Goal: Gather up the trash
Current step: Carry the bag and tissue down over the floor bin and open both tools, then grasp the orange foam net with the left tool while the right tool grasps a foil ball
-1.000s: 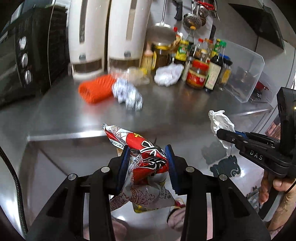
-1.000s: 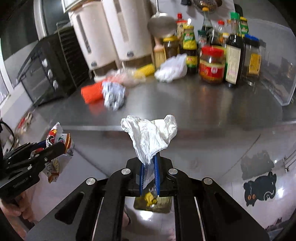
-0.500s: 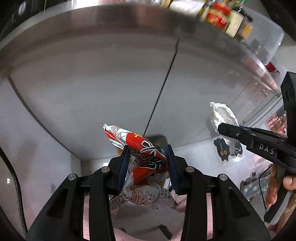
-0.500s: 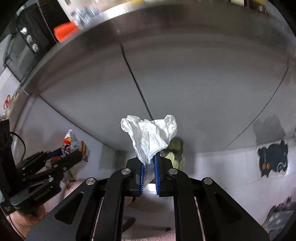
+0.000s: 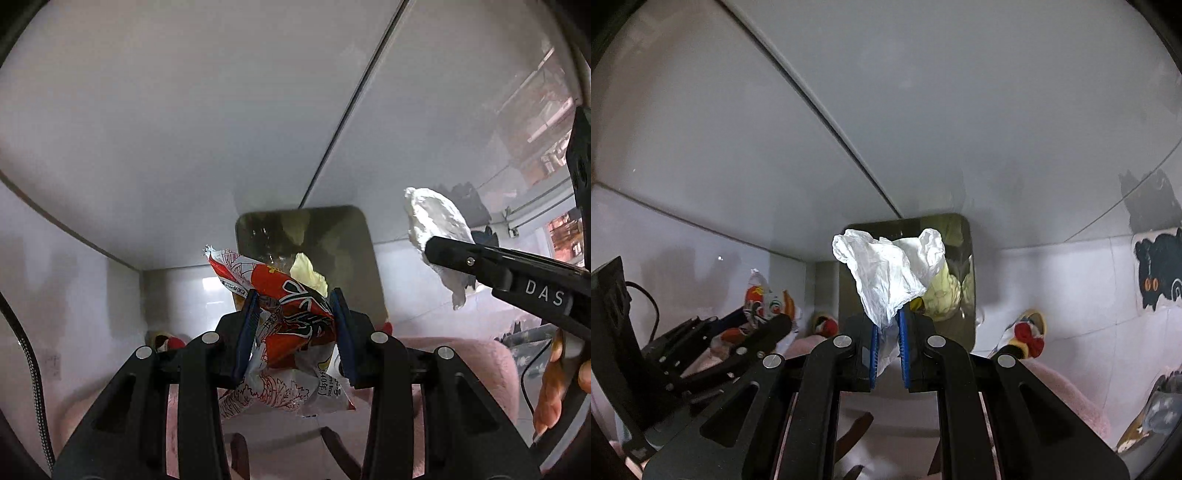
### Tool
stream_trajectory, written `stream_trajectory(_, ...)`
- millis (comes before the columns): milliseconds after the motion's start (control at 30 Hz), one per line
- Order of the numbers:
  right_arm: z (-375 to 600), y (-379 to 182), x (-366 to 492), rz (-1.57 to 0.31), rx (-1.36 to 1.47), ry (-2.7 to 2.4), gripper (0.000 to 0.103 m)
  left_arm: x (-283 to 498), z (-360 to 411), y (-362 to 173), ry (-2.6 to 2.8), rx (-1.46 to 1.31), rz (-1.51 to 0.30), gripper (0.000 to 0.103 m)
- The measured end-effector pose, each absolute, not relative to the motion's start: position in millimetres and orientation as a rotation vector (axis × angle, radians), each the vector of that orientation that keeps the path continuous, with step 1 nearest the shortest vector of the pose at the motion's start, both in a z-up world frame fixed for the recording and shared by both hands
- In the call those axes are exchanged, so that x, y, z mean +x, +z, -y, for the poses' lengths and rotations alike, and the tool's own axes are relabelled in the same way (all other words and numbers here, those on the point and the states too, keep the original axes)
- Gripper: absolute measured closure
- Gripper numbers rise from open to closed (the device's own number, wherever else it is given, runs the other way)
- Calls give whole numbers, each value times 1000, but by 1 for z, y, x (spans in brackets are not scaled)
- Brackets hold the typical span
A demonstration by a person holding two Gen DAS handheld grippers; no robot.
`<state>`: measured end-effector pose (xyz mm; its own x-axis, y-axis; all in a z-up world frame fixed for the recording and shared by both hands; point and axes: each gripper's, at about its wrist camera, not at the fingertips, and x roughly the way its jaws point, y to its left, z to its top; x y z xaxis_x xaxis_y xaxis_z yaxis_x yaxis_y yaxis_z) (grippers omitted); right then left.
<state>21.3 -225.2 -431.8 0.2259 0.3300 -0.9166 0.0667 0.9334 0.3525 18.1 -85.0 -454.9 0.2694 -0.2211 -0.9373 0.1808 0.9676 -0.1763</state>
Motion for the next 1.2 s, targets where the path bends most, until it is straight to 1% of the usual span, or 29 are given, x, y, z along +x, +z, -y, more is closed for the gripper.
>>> stream_trajectory(33, 225, -438, 24, -1350, 350, 185, 89, 21, 90, -460, -272, -34, -1278, 66)
stream_trajectory(267, 224, -460, 43, -1413, 372, 171, 89, 41, 89, -485, -275, -26, -1330, 65)
stream_trajectory(333, 224, -461, 48, -1423, 376, 167, 87, 40, 88, -487, -275, -24, -1330, 63)
stream_trajectory(400, 226, -457, 50, -1422, 381, 164, 76, 43, 88, -485, -277, -25, -1330, 54)
stream_trajectory(433, 227, -455, 51, -1419, 385, 166, 62, 44, 90, -483, -276, -29, -1326, 52)
stream_trajectory(467, 227, -456, 52, -1413, 388, 168, 57, 44, 88, -482, -276, -32, -1320, 48)
stream_trajectory(500, 227, -453, 53, -1404, 386, 166, 57, 44, 87, -480, -277, -34, -1315, 44)
stream_trajectory(600, 229, -441, 54, -1382, 385, 158, 57, 41, 88, -475, -275, -34, -1299, 37)
stream_trajectory(633, 230, -436, 53, -1374, 386, 156, 55, 40, 86, -469, -273, -38, -1289, 36)
stream_trajectory(667, 232, -429, 51, -1363, 385, 154, 51, 39, 86, -466, -272, -40, -1285, 33)
stream_trajectory(700, 232, -424, 50, -1354, 385, 152, 49, 37, 83, -459, -270, -46, -1275, 29)
stream_trajectory(733, 234, -416, 48, -1339, 385, 150, 44, 35, 81, -454, -269, -48, -1266, 28)
stream_trajectory(767, 236, -409, 46, -1327, 384, 149, 38, 32, 78, -446, -268, -48, -1251, 24)
stream_trajectory(800, 238, -399, 42, -1307, 383, 144, 34, 28, 75, -437, -265, -47, -1233, 19)
stream_trajectory(867, 241, -380, 37, -1272, 377, 132, 16, 21, 66, -416, -257, -54, -1197, 14)
stream_trajectory(900, 243, -364, 31, -1243, 374, 127, 13, 18, 62, -406, -256, -56, -1183, 11)
stream_trajectory(933, 244, -354, 28, -1226, 373, 128, 9, 14, 58, -396, -253, -55, -1167, 10)
stream_trajectory(967, 245, -340, 24, -1206, 371, 132, 8, 11, 54, -380, -247, -54, -1147, 8)
stream_trajectory(1200, 240, -241, 4, -1048, 331, 178, 7, -9, 29, -292, -214, -35, -1018, 8)
